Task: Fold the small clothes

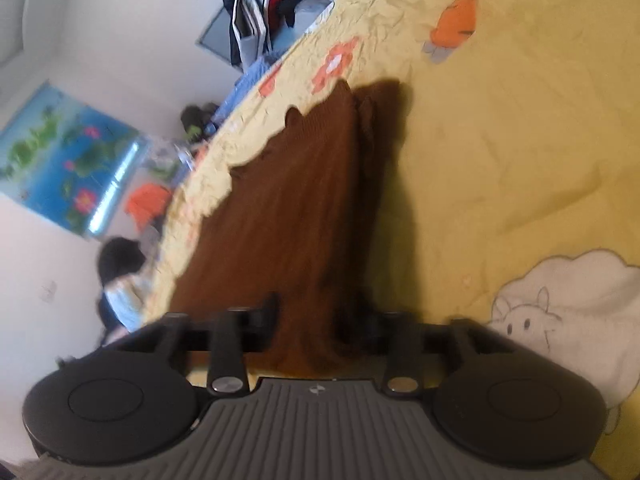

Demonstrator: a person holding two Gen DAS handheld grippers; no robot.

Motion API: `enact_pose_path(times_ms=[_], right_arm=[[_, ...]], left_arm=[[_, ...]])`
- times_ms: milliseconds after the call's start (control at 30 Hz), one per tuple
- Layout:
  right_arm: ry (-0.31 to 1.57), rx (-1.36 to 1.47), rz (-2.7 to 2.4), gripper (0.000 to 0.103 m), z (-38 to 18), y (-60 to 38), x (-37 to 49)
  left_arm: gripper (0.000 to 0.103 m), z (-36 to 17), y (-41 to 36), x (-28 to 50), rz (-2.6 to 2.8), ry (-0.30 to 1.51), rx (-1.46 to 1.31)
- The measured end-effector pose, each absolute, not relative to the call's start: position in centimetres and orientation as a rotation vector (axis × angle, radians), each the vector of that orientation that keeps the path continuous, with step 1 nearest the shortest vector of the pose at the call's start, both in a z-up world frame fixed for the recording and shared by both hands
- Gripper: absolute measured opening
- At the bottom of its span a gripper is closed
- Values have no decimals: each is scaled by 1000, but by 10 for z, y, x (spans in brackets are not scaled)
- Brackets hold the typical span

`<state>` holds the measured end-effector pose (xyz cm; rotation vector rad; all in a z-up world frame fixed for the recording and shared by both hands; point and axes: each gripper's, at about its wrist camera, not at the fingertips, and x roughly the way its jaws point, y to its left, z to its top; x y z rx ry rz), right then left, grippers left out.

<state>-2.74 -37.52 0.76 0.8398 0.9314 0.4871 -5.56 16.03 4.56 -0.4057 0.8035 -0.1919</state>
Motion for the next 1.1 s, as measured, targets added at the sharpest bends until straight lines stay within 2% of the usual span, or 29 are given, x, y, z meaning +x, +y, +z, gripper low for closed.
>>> enact_pose_path(times_ms=[33, 67, 100, 133, 167, 267, 333, 367, 467, 500, 533, 567, 600, 633, 767, 867, 933, 1000, 1033, 1100], right_arm=[[886, 845, 461, 82, 17, -383, -25], [824, 834, 449, 83, 29, -391, -21], [774, 813, 450, 83, 40, -396, -14], [749, 785, 445, 83, 50, -399, -3], [739, 741, 434, 83, 59, -398, 11], [742, 598, 433, 81, 72, -380, 63], [777, 526, 441, 77, 69, -361, 101], [805, 497, 432, 73, 64, -352, 118], [888, 399, 417, 63, 45, -319, 160], [915, 370, 403, 63, 38, -311, 169], [931, 346, 401, 63, 32, -303, 174], [928, 321, 409, 59, 27, -295, 176], [908, 299, 420, 51, 26, -291, 175], [912, 291, 445, 15, 26, -288, 175], [860, 323, 499, 14, 44, -297, 168], [755, 381, 500, 14, 65, -311, 160], [754, 386, 463, 14, 57, -313, 168], [818, 380, 424, 14, 32, -307, 180], [841, 370, 410, 10, 20, -302, 182], [810, 407, 401, 22, 15, -299, 178]], left_arm=[[21, 58, 163, -53, -206, 768, -395], [28, 71, 167, -48, -217, 725, -387], [58, 85, 168, -40, -218, 680, -374], [92, 94, 166, -30, -197, 648, -350], [97, 101, 161, -18, -155, 609, -307], [92, 98, 128, 42, -89, 624, -130], [56, 80, 103, 86, -93, 706, -61], [53, 69, 90, 106, -100, 757, -35], [53, 36, 60, 151, -82, 842, 48], [53, 29, 55, 158, -81, 854, 53], [49, 26, 52, 162, -89, 844, 48], [37, 26, 51, 164, -104, 830, 38], [14, 27, 51, 166, -125, 831, 23], [8, 29, 51, 166, -130, 829, 17], [7, 49, 63, 151, -52, 706, 38], [6, 44, 72, 156, -2, 704, 59], [6, 27, 71, 167, 16, 758, 78], [6, 18, 63, 166, 33, 727, 126], [7, 19, 59, 163, 41, 722, 151], [13, 27, 54, 155, 26, 709, 189]])
